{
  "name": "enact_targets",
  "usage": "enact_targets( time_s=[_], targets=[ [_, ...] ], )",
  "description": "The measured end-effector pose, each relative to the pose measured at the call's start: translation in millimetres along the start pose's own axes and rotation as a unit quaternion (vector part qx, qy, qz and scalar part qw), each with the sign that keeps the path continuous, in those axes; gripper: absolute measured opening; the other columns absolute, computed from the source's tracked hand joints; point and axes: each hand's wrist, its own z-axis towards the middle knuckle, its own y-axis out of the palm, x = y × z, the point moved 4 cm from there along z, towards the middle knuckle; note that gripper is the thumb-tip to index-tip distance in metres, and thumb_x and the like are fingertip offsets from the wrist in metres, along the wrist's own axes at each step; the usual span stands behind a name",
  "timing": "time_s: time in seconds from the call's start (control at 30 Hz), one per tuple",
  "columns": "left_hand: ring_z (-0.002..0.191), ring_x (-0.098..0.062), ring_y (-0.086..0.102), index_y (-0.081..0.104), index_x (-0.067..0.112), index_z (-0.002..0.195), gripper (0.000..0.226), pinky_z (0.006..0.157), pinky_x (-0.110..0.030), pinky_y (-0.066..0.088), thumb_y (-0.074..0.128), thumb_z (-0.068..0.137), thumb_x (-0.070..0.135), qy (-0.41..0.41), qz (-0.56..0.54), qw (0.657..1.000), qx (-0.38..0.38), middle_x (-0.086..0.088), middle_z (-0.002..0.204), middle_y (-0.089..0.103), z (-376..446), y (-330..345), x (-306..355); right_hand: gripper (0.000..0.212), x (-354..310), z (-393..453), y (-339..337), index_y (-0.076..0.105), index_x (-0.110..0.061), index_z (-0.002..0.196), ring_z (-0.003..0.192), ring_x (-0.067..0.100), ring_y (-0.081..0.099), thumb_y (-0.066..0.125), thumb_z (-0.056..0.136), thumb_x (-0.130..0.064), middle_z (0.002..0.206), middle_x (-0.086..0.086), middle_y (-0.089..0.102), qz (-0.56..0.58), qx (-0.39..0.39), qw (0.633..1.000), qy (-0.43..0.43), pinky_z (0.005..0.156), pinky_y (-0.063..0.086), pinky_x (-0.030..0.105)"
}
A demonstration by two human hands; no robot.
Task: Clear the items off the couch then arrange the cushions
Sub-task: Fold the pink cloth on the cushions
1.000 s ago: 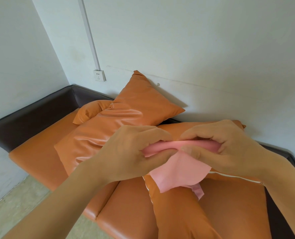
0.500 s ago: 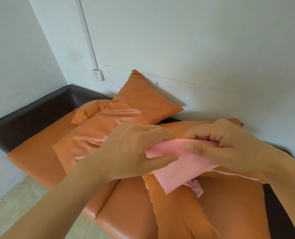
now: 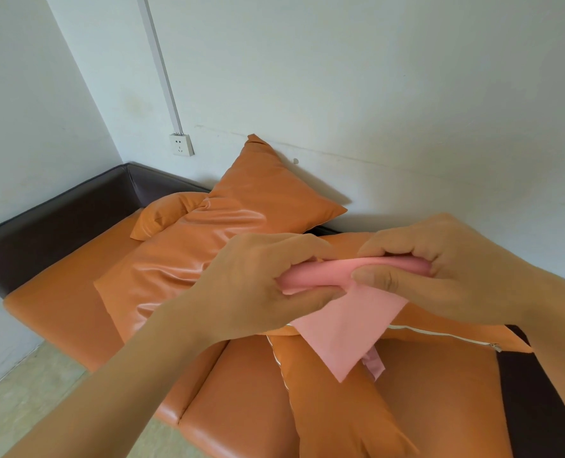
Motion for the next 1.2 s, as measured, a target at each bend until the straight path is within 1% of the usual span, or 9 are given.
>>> enact_targets(
  time_s=[0.1,0.27,0.33,0.47,0.6,0.8,0.93,1.1,1.2],
  targets=[
    [0.059,-0.012,0.054,0.071,0.014,0.092,0.02,0.051,-0.033,0.041,0.07,0.084,0.032,0.005,-0.024,1.0,0.01,0.009,0.071,0.064,2.9,0.7,0.4,0.029,-1.4,0.7,-3.1,0.07,-0.032,0.091,0.065,0.012,0.063,0.051,0.088,-0.054,0.073,-0.011,0.067,-0.014,0.005,1.0,-0.014,0.05,0.045,0.022],
    [0.059,-0.014,0.053,0.07,0.011,0.091,0.014,0.053,-0.031,0.04,0.075,0.083,0.022,-0.006,-0.031,0.999,0.008,0.01,0.07,0.061,4.1,0.6,-4.0,0.028,-1.5,-1.4,-7.1,0.067,-0.037,0.098,0.081,0.005,0.064,0.072,0.074,-0.052,0.087,-0.019,0.068,-0.029,0.034,0.999,-0.006,0.063,0.043,0.009],
    [0.06,-0.015,0.053,0.07,0.013,0.092,0.014,0.053,-0.033,0.04,0.075,0.084,0.022,-0.005,-0.029,1.0,0.003,0.01,0.071,0.061,5.2,0.5,-4.5,0.024,-0.7,-1.4,-6.8,0.067,-0.037,0.099,0.081,0.003,0.063,0.068,0.079,-0.051,0.088,-0.022,0.066,-0.038,0.042,0.998,-0.007,0.064,0.041,0.007],
    [0.06,-0.014,0.054,0.072,0.017,0.093,0.021,0.052,-0.036,0.041,0.069,0.086,0.037,0.001,-0.012,1.0,0.002,0.009,0.071,0.064,5.9,0.4,-3.4,0.025,0.0,-1.6,-4.0,0.068,-0.036,0.099,0.07,0.007,0.063,0.051,0.09,-0.052,0.081,-0.019,0.066,-0.027,0.015,0.999,0.005,0.054,0.042,0.012],
    [0.062,-0.013,0.056,0.072,0.017,0.094,0.028,0.051,-0.036,0.043,0.069,0.084,0.042,0.011,0.007,1.0,0.001,0.01,0.076,0.066,5.4,2.2,-2.5,0.034,6.3,-2.6,-0.2,0.067,-0.035,0.096,0.067,0.016,0.063,0.042,0.092,-0.057,0.078,-0.008,0.068,-0.032,-0.013,0.999,0.02,0.053,0.047,0.035],
    [0.057,-0.014,0.053,0.071,0.02,0.096,0.021,0.05,-0.035,0.04,0.062,0.091,0.038,-0.002,-0.016,0.999,-0.03,0.008,0.067,0.062,6.3,0.9,-5.8,0.031,4.2,-3.4,-4.3,0.064,-0.04,0.102,0.083,0.006,0.065,0.063,0.078,-0.059,0.09,-0.02,0.067,-0.019,0.032,0.999,0.011,0.062,0.047,0.015],
    [0.055,-0.013,0.047,0.07,0.023,0.097,0.02,0.049,-0.037,0.038,0.06,0.093,0.04,0.006,-0.001,0.999,-0.032,0.014,0.063,0.05,8.5,-3.3,-4.9,0.021,-0.1,-1.9,-4.6,0.067,-0.037,0.099,0.078,0.004,0.062,0.056,0.086,-0.051,0.086,-0.021,0.065,-0.026,0.055,0.998,-0.004,0.06,0.041,0.008],
    [0.065,-0.014,0.056,0.07,0.02,0.101,0.027,0.055,-0.038,0.044,0.071,0.085,0.042,0.009,0.01,1.0,-0.023,0.014,0.074,0.061,9.1,-2.7,-1.3,0.035,0.0,-1.8,-3.3,0.068,-0.031,0.094,0.066,0.012,0.062,0.044,0.092,-0.055,0.075,-0.01,0.066,-0.029,0.037,0.999,0.004,0.049,0.043,0.022],
    [0.062,-0.015,0.054,0.07,0.018,0.097,0.02,0.053,-0.037,0.042,0.066,0.09,0.037,0.017,0.005,0.999,-0.027,0.011,0.071,0.06,8.3,-0.6,-0.3,0.031,0.8,-3.8,-3.2,0.068,-0.035,0.095,0.07,0.011,0.064,0.048,0.088,-0.058,0.079,-0.014,0.067,-0.038,0.031,0.999,0.007,0.052,0.046,0.024]
  ],
)
